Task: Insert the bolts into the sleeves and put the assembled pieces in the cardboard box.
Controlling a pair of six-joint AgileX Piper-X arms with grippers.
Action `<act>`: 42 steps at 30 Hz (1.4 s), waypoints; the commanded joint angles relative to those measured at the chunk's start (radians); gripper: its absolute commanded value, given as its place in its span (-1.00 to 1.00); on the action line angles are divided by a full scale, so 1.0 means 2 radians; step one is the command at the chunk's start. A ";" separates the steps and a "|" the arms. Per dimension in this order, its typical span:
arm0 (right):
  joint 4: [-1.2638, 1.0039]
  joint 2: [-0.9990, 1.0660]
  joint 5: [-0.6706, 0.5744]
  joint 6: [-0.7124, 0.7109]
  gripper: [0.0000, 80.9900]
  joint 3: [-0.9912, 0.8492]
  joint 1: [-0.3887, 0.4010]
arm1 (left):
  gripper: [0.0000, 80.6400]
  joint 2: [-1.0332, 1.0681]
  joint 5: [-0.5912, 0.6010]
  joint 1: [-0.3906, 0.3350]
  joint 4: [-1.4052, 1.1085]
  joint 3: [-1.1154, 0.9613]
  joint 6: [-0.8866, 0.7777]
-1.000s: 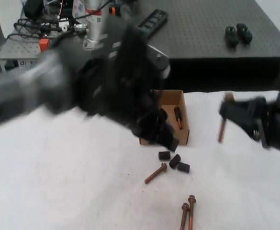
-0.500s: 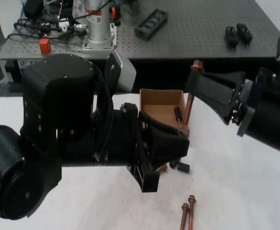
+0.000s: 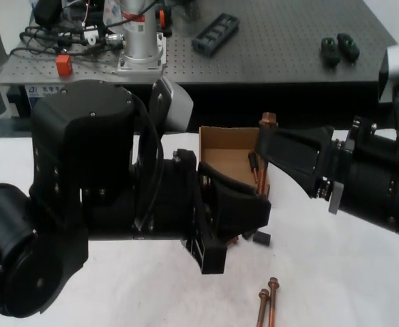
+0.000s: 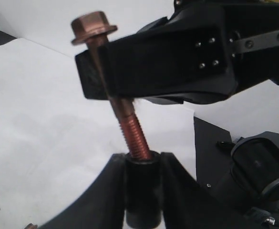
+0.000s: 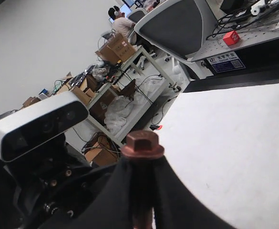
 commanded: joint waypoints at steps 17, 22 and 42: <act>0.009 0.001 -0.020 -0.018 -0.88 -0.002 0.003 | -0.98 -0.007 -0.077 0.000 -0.052 -0.006 -0.039; 0.009 0.001 -0.037 -0.018 -0.93 -0.002 0.003 | -0.98 -0.007 -0.054 0.000 -0.052 -0.006 -0.019; 0.432 -0.137 0.080 -0.154 -0.01 -0.002 -0.088 | -0.98 0.308 -0.199 0.073 0.117 -0.329 -0.129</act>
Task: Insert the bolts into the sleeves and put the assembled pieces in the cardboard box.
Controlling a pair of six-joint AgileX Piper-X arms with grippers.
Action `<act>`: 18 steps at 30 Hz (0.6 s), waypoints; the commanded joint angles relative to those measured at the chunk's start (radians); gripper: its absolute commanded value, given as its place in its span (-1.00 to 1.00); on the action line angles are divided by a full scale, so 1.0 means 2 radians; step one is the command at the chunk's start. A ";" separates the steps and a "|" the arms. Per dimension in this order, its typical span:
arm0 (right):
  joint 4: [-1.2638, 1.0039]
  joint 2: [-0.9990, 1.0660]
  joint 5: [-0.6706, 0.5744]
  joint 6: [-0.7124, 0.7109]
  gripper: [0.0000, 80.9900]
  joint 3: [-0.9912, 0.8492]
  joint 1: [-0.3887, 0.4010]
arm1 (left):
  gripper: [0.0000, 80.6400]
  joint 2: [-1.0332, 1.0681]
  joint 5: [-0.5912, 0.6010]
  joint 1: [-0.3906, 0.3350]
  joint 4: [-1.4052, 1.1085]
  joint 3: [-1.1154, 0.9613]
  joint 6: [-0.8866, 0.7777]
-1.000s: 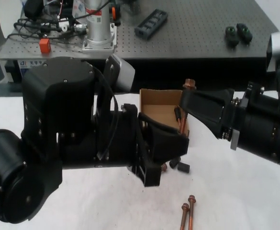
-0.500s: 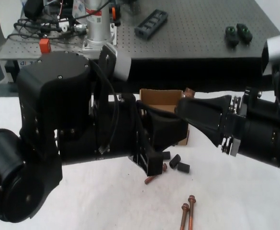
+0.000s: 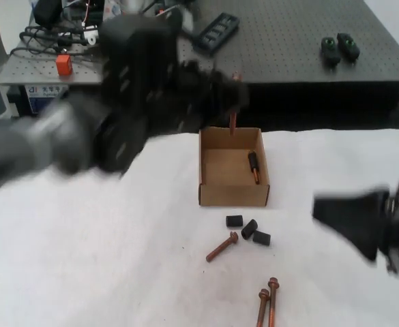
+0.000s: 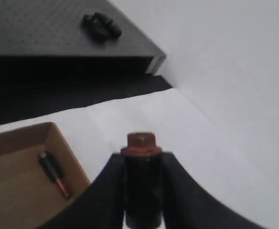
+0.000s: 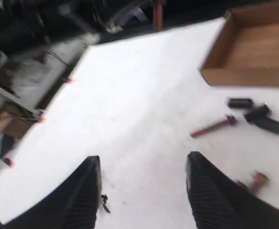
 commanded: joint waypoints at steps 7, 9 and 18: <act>0.143 0.057 0.088 -0.060 -0.01 -0.002 0.012 | -0.98 0.283 -0.016 0.013 0.324 -0.374 0.055; 0.140 0.085 0.099 -0.070 -0.01 -0.002 0.017 | -0.98 0.323 -0.031 0.012 0.350 -0.421 0.065; 0.110 0.266 0.155 -0.081 -0.01 -0.038 0.047 | -0.95 0.381 -0.063 0.012 0.376 -0.488 0.077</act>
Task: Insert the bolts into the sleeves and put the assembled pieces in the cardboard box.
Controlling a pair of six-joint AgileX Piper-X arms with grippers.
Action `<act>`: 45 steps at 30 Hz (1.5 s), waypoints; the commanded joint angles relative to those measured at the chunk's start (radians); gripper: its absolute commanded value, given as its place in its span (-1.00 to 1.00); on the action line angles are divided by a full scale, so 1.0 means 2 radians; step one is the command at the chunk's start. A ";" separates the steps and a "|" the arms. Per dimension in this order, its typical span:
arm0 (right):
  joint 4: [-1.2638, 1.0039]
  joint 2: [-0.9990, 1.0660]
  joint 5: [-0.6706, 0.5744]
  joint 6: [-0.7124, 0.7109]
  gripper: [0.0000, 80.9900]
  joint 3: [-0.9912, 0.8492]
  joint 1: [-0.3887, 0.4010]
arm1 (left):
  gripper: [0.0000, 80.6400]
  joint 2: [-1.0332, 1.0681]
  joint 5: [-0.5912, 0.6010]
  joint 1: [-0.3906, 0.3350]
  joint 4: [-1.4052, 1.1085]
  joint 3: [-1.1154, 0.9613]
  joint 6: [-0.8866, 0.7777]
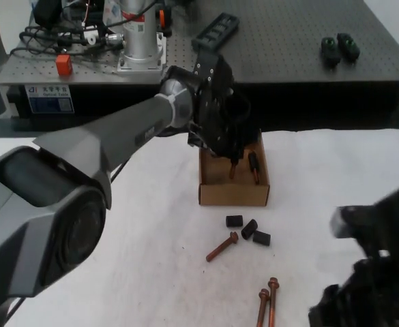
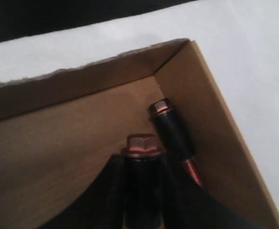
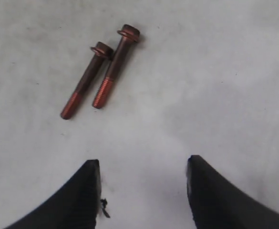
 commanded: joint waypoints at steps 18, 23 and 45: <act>-0.070 0.243 0.018 0.006 -0.14 -0.117 0.014 | -0.36 -0.074 -0.022 0.003 0.068 -0.020 0.024; -0.068 0.261 0.018 0.004 -0.14 -0.117 0.027 | -0.52 -0.138 -0.073 0.003 0.100 0.007 0.058; -0.099 0.257 -0.042 -0.021 -0.14 -0.132 0.050 | -0.53 -0.409 -0.097 0.000 -0.008 0.405 0.043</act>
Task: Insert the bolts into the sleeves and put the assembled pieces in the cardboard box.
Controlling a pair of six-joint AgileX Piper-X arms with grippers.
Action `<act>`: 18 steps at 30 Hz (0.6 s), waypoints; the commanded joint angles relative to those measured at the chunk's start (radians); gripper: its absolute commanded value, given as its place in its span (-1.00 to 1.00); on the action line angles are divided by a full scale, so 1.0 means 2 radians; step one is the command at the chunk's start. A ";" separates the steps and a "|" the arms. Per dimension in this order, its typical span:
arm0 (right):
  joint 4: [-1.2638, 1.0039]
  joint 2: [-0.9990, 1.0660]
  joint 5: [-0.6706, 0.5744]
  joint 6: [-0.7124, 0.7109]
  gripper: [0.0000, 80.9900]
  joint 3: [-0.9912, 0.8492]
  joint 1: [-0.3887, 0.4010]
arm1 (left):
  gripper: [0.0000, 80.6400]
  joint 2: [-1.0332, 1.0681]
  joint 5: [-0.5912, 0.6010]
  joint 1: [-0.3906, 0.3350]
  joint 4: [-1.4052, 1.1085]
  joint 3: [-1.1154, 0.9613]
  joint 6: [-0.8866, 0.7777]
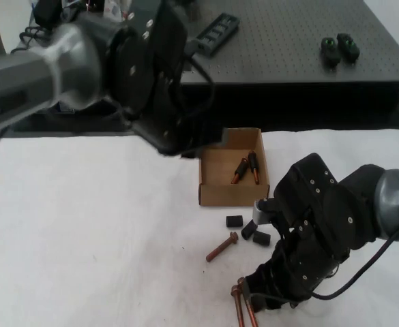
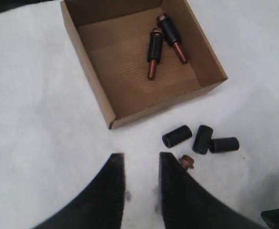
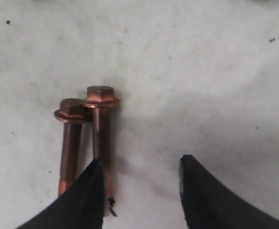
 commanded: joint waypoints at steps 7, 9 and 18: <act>-0.008 0.023 0.022 -0.010 -0.14 -0.022 0.014 | -0.53 -0.087 -0.025 0.000 -0.056 0.096 -0.016; 0.000 0.040 0.023 -0.010 -0.14 -0.031 0.014 | -0.53 -0.091 -0.025 0.000 -0.053 0.101 -0.016; 0.021 0.064 0.058 -0.020 -0.14 -0.044 0.014 | -0.53 -0.092 -0.025 0.000 -0.050 0.101 0.000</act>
